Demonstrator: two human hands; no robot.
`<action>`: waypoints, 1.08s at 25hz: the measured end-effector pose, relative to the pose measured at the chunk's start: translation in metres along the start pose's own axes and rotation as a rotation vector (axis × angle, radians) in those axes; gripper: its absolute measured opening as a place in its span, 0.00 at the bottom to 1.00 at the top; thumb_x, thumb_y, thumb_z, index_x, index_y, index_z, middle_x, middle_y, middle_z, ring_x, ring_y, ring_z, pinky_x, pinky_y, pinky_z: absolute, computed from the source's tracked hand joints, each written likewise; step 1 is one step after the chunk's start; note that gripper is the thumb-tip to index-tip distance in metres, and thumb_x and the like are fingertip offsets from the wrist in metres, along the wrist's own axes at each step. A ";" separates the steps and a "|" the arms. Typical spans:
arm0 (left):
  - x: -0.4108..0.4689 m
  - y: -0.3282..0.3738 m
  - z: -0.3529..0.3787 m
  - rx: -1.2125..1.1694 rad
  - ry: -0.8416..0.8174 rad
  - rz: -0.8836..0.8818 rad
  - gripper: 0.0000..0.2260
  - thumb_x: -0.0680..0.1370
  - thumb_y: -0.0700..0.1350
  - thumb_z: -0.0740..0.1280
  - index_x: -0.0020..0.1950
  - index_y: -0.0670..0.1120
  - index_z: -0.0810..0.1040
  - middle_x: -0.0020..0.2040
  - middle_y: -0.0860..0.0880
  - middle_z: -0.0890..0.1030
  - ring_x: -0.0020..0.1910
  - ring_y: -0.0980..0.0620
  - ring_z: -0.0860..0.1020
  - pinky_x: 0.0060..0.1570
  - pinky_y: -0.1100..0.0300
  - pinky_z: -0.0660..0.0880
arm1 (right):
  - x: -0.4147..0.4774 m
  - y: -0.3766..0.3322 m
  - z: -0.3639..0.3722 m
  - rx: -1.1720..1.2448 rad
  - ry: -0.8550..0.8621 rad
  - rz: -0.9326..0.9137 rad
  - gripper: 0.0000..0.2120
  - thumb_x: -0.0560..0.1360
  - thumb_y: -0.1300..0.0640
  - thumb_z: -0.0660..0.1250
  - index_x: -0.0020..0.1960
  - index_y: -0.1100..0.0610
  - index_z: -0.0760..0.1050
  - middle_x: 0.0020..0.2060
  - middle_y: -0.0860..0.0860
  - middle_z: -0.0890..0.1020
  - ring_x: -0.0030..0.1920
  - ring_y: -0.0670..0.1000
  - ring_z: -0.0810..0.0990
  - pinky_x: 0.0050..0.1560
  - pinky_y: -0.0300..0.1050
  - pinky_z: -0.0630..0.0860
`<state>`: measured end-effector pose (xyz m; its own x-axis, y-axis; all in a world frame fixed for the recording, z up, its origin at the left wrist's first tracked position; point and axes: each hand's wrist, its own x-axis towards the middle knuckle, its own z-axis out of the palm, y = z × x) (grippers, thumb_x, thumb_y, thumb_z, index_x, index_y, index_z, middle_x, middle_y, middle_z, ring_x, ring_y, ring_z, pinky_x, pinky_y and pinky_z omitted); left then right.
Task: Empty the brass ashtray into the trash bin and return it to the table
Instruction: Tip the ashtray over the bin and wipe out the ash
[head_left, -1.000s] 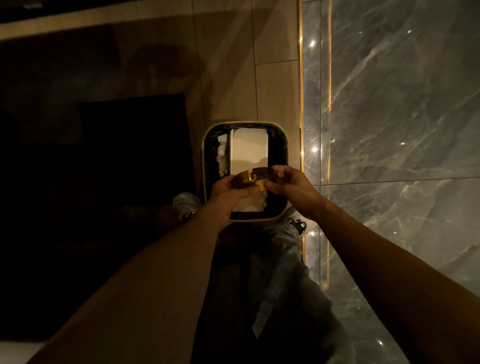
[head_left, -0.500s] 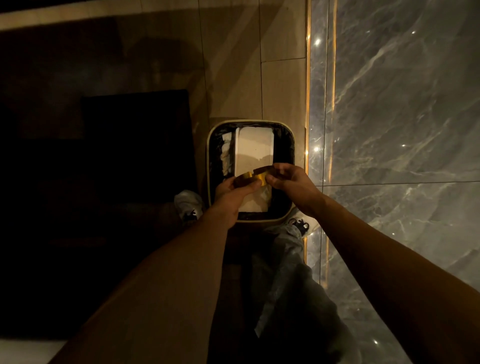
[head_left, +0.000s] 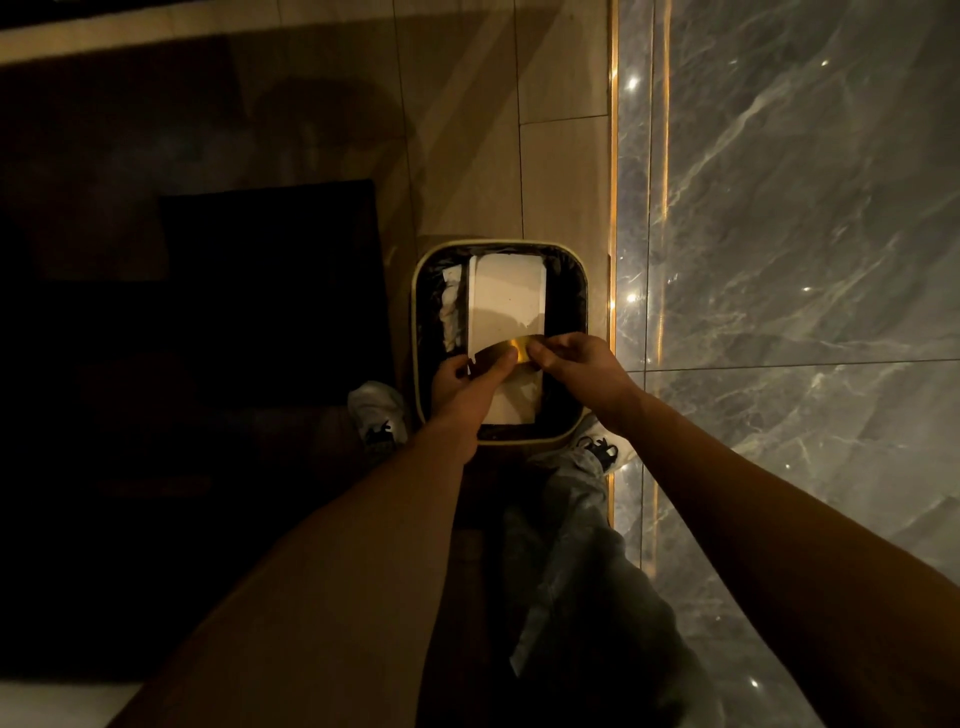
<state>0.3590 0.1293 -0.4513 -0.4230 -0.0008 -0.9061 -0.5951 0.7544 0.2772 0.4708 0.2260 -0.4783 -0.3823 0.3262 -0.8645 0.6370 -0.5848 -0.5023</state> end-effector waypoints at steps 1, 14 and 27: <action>0.001 0.000 0.001 0.021 0.043 0.011 0.31 0.69 0.54 0.77 0.67 0.45 0.72 0.57 0.51 0.73 0.58 0.48 0.74 0.62 0.49 0.74 | 0.000 -0.001 0.001 -0.008 0.006 0.008 0.19 0.76 0.49 0.68 0.59 0.62 0.76 0.52 0.56 0.83 0.53 0.51 0.81 0.56 0.45 0.76; -0.009 -0.004 0.002 0.402 0.072 0.332 0.38 0.68 0.59 0.73 0.75 0.55 0.62 0.68 0.43 0.75 0.68 0.43 0.73 0.66 0.47 0.72 | 0.005 -0.008 0.014 -0.009 0.120 0.131 0.19 0.75 0.40 0.66 0.43 0.56 0.79 0.44 0.57 0.84 0.49 0.56 0.83 0.59 0.57 0.78; -0.005 0.004 -0.009 1.091 -0.011 0.634 0.50 0.69 0.43 0.78 0.79 0.54 0.48 0.78 0.48 0.52 0.73 0.40 0.61 0.66 0.46 0.71 | 0.006 -0.029 0.003 0.032 0.133 0.274 0.21 0.76 0.43 0.67 0.51 0.63 0.79 0.46 0.60 0.85 0.42 0.57 0.86 0.47 0.50 0.84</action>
<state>0.3524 0.1261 -0.4426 -0.4178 0.5605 -0.7150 0.5843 0.7684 0.2610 0.4478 0.2425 -0.4685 -0.1074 0.2461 -0.9633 0.6821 -0.6867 -0.2515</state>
